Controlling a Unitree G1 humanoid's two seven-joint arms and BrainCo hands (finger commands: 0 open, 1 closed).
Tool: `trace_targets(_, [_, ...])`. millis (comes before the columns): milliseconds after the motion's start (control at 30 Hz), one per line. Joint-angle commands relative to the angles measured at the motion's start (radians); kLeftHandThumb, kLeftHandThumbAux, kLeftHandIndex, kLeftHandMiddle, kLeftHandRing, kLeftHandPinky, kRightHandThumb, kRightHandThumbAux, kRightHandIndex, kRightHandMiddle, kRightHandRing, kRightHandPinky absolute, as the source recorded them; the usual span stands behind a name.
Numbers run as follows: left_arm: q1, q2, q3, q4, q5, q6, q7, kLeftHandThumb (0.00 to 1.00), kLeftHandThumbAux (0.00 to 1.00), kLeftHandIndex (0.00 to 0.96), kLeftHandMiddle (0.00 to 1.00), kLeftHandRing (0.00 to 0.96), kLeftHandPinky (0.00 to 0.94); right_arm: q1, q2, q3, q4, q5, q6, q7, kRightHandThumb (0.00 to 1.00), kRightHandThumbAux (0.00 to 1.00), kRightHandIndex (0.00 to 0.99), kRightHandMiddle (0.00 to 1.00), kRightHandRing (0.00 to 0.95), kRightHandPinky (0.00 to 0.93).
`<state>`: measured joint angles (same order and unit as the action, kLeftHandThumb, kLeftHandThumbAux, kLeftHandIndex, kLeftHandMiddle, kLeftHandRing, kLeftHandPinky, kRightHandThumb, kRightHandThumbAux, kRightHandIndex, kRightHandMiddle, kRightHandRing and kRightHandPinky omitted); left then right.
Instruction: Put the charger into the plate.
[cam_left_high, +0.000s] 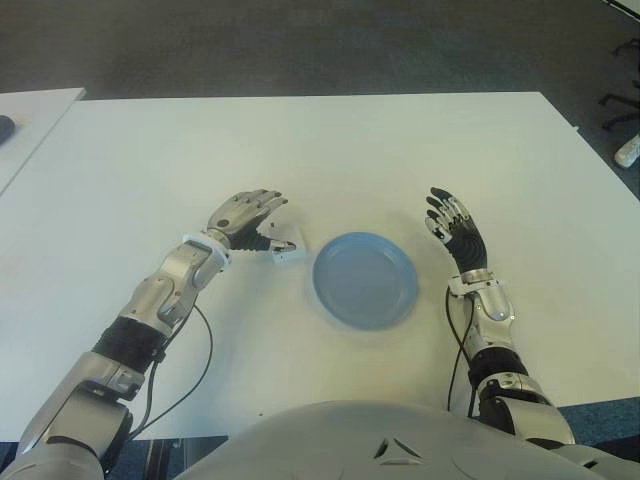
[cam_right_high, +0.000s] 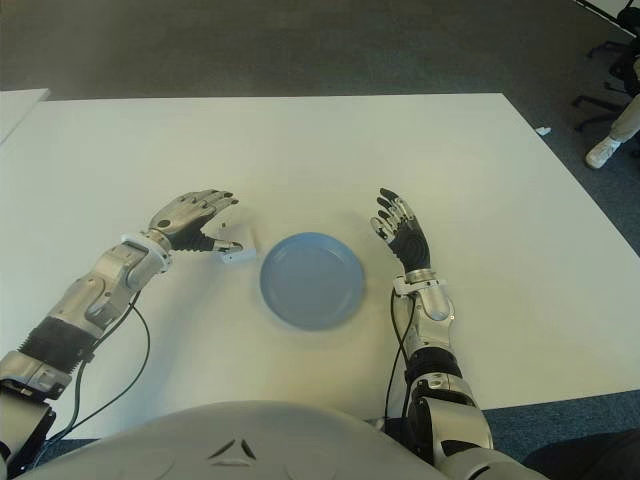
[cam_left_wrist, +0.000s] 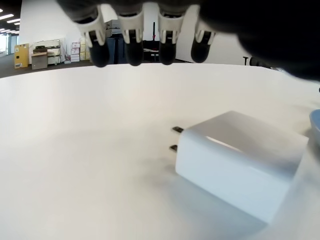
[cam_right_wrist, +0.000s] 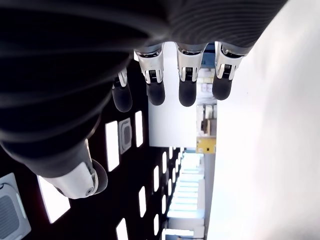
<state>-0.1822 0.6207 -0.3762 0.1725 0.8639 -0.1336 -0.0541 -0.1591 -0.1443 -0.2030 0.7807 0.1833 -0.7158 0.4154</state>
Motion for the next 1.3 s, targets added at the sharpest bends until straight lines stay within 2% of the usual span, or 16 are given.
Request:
trace_targets(33, [-0.012, -0.017, -0.019, 0.033, 0.0, 0.005, -0.028, 0.436, 0.22, 0.0, 0.0, 0.0, 0.063, 0.132, 0.104, 0.017, 0.076, 0.015, -0.004, -0.008, 0.248, 0.666, 0.121, 0.101, 0.08, 0.065])
trace_targets(667, [-0.028, -0.038, -0.039, 0.101, 0.003, 0.005, -0.004, 0.435, 0.225, 0.004, 0.0, 0.0, 0.066, 0.148, 0.101, 0.019, 0.05, 0.021, 0.002, -0.003, 0.248, 0.666, 0.121, 0.101, 0.08, 0.065])
trace_targets(900, [-0.048, -0.052, -0.061, 0.186, 0.019, -0.01, 0.044, 0.42, 0.218, 0.005, 0.006, 0.003, 0.077, 0.155, 0.099, 0.018, 0.038, 0.024, 0.006, 0.0, 0.248, 0.666, 0.121, 0.101, 0.08, 0.065])
trace_targets(1300, [-0.056, -0.054, -0.08, 0.217, 0.023, -0.021, 0.07, 0.416, 0.192, 0.0, 0.012, 0.015, 0.093, 0.159, 0.094, 0.014, 0.027, 0.029, 0.013, 0.007, 0.248, 0.666, 0.121, 0.101, 0.08, 0.065])
